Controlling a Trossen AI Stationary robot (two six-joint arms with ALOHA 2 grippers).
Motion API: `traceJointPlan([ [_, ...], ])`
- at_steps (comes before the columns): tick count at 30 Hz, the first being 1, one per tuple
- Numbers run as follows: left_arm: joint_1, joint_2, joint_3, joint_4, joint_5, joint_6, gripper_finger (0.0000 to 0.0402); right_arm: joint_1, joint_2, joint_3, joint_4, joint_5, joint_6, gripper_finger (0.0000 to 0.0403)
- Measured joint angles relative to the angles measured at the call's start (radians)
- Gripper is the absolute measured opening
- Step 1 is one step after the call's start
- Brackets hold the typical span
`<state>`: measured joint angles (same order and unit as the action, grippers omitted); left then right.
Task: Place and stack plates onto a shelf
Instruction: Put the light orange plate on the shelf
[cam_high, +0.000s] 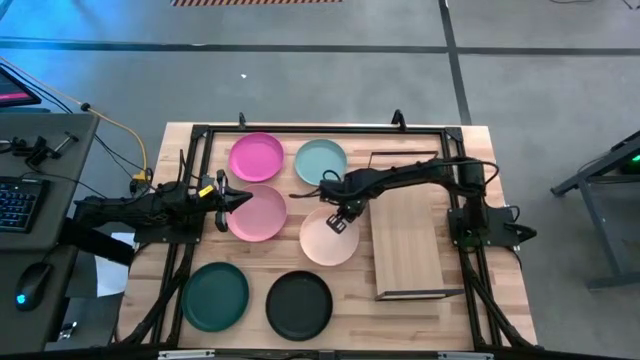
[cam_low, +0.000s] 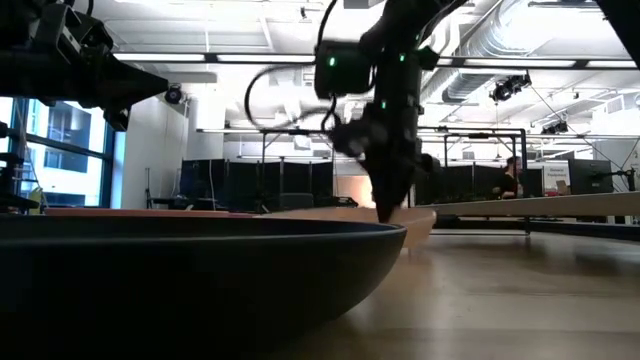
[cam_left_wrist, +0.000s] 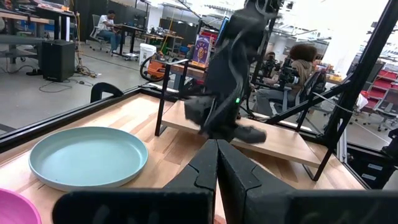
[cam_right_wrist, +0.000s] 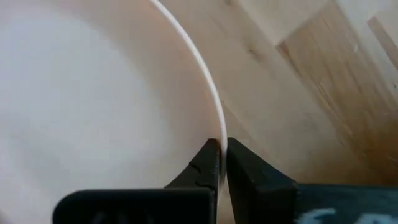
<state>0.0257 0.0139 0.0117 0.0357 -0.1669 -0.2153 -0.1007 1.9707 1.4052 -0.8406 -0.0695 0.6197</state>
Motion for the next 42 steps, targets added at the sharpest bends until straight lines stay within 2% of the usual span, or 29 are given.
traceJointPlan([
  [6, 0.000, 0.000, 0.000, 0.000, 0.000, 0.000, 0.0000, -0.033, -0.110, 0.000, 0.025, -0.084, -0.105, 0.0001],
  [11, 0.000, 0.000, 0.000, 0.000, 0.000, 0.000, 0.0000, -0.057, -0.212, 0.000, -0.038, -0.145, -0.173, 0.0000],
  [15, 0.000, 0.000, 0.000, 0.000, 0.000, 0.000, 0.0000, -0.067, -0.290, -0.002, -0.151, -0.132, -0.223, 0.0000],
  [18, 0.000, 0.000, 0.000, 0.000, 0.000, 0.000, 0.0000, -0.077, -0.369, -0.074, -0.183, -0.104, -0.217, 0.0000],
  [24, 0.000, 0.000, 0.000, 0.000, 0.000, 0.000, 0.0000, -0.120, -0.621, -0.385, -0.179, -0.085, -0.014, 0.0000],
  [29, 0.000, 0.000, 0.000, 0.000, 0.000, 0.000, 0.0000, -0.145, -0.891, -0.579, -0.158, 0.015, 0.201, 0.0000],
  [33, 0.000, 0.000, 0.000, 0.000, 0.000, 0.000, 0.0000, -0.188, -1.056, -0.712, -0.157, 0.096, 0.425, 0.0000],
  [37, 0.000, 0.000, 0.000, 0.000, 0.000, 0.000, 0.0000, -0.206, -1.142, -0.817, -0.149, 0.131, 0.570, 0.0000],
  [42, 0.000, 0.000, 0.000, 0.000, 0.000, 0.000, 0.0000, -0.218, -1.159, -0.872, -0.113, 0.174, 0.625, 0.0000],
])
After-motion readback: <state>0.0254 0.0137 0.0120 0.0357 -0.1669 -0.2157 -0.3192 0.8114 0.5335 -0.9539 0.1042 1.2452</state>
